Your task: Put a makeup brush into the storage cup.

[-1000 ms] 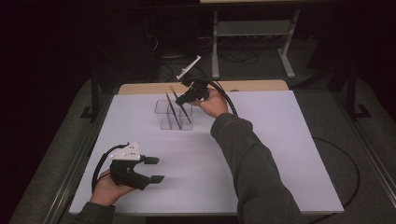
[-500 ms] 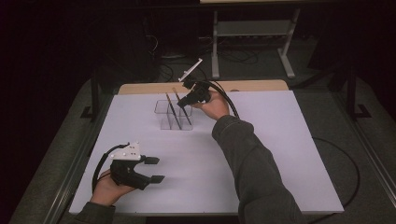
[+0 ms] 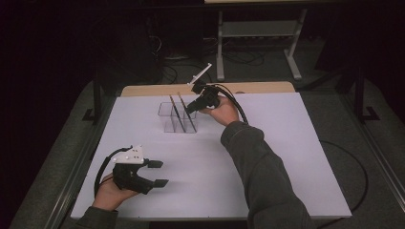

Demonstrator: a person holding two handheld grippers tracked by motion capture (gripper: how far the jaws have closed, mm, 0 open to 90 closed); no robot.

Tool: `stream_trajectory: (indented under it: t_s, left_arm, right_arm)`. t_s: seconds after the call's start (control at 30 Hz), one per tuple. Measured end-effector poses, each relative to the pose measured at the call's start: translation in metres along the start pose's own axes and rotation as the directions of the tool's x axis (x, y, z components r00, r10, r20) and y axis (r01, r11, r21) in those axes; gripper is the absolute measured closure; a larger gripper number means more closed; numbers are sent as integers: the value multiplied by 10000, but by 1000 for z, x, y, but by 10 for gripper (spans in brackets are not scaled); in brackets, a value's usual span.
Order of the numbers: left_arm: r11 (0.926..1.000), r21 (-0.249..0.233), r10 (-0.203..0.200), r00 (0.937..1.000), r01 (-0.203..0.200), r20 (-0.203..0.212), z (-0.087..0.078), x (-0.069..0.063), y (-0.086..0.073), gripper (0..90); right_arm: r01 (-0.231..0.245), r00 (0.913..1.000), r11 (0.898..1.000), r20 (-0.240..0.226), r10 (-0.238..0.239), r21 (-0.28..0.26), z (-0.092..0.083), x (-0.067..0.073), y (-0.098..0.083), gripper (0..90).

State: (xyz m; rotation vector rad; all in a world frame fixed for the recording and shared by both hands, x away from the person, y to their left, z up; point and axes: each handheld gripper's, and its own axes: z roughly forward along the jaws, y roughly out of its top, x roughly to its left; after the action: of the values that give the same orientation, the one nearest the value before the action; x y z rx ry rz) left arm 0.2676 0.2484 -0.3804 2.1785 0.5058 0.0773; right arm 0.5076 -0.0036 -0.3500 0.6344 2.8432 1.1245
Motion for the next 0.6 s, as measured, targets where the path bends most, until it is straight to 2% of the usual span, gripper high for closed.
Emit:
stream_trajectory:
  t_s: [0.1, 0.33, 0.6]
  left_arm:
    - [10000, 50, 75, 10000, -75, 3, 0, 0, 0, 322]
    - [9999, -8, -106, 9999, 106, -31, 1, 1, -2, 320]
    - [10000, 46, -42, 10000, 42, -62, 1, 2, -1, 314]
  right_arm:
    - [68, 10000, 10000, -20, -68, -57, -2, 1, -2, 732]
    - [22, 10000, 9999, -19, -22, -160, -6, 3, -5, 698]
    - [-59, 10000, 9997, -11, 58, -247, -12, 4, -6, 656]
